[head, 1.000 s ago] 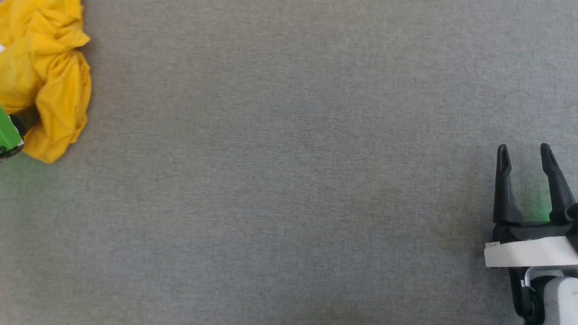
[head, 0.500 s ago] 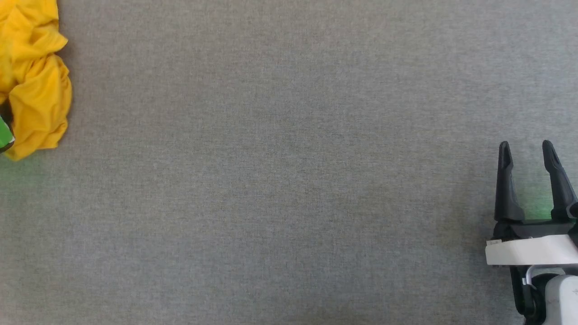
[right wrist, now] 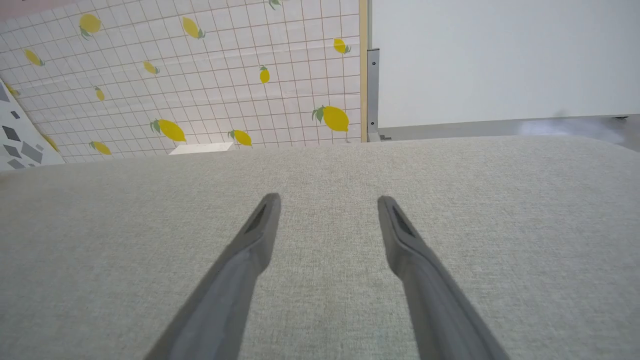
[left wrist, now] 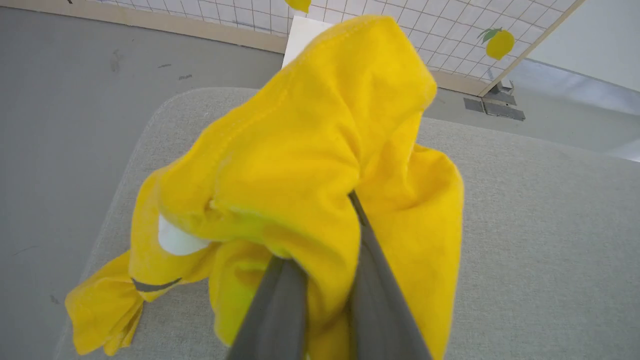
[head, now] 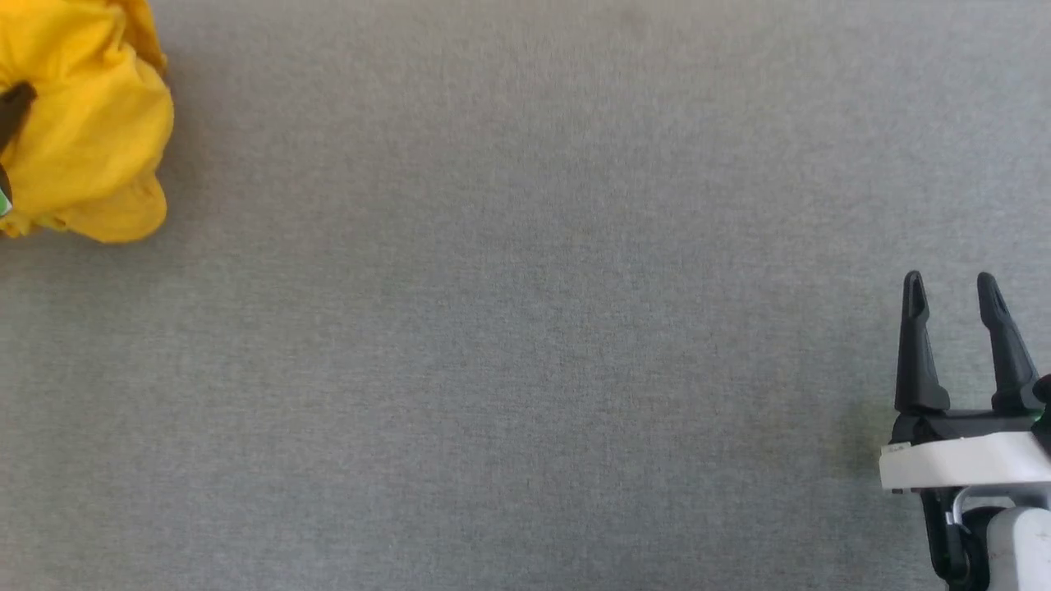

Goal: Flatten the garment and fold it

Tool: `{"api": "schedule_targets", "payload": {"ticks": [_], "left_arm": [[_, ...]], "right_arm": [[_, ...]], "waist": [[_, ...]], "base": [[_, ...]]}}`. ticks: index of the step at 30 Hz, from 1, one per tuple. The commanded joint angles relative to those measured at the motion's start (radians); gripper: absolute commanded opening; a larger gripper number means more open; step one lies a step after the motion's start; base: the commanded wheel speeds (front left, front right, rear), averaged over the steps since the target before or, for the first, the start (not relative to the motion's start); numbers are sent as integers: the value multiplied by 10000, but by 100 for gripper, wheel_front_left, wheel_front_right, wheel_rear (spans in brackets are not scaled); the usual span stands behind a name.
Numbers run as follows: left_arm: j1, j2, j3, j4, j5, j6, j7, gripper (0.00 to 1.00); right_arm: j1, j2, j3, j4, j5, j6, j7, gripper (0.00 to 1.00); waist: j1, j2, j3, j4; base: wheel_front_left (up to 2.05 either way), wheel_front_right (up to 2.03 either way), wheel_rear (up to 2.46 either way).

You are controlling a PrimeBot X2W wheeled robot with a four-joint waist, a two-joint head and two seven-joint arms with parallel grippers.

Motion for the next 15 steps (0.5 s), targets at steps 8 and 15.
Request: {"api": "schedule_targets", "payload": {"ticks": [8, 15], "left_arm": [[-547, 263, -556, -1666, 305, -25, -661, 0], [-976, -220, -1023, -3547, 298, -25, -638, 0]], "right_arm": [[375, 3, -272, 332, 404, -17, -59, 100], [645, 3, -384, 558, 625, -17, -59, 100]], "waist": [[1, 0, -1703, 50], [1, 0, -2463, -24]], "base": [[0, 0, 0], [0, 0, 0]]}}
